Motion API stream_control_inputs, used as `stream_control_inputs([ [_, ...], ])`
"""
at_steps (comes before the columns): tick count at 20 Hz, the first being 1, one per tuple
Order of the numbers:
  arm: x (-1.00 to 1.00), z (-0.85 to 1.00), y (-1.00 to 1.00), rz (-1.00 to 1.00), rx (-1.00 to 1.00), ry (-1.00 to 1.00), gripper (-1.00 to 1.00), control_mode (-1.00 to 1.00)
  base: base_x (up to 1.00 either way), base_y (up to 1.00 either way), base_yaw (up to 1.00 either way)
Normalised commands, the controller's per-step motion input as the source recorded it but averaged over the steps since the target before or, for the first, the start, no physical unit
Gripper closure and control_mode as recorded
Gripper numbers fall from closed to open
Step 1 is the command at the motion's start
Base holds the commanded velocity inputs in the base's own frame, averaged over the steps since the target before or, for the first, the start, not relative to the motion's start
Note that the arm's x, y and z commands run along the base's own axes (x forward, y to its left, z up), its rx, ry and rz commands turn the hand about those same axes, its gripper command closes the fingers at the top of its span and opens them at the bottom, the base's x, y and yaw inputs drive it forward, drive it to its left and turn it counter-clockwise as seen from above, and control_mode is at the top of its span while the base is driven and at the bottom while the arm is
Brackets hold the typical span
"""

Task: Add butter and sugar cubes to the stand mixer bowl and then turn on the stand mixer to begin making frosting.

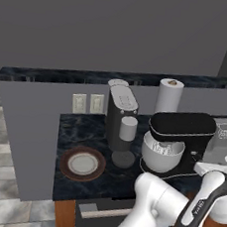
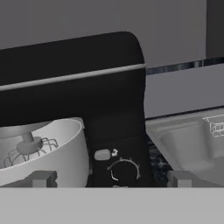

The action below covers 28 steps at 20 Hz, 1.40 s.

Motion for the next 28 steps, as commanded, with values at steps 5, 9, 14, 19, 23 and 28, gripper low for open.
stream_control_inputs([
  [5,-0.01,-0.13,0.00,-0.01,-0.04,-0.04,-1.00,-1.00,0.00,0.00,0.00],
  [9,-0.06,-0.22,0.00,0.00,-0.11,-0.10,-1.00,-1.00,0.00,0.00,0.00],
  [14,0.00,-0.17,0.00,0.00,-0.15,-0.04,-1.00,-1.00,0.00,0.00,0.00],
  [19,0.00,-0.05,0.03,-0.01,-0.13,0.00,-1.00,-1.00,0.00,0.00,0.00],
  [23,0.00,0.00,0.13,-0.04,-0.16,0.00,-1.00,-1.00,0.00,0.00,0.00],
  [28,0.04,0.00,0.16,-0.04,-0.14,0.00,-1.00,-1.00,0.00,0.00,0.00],
])
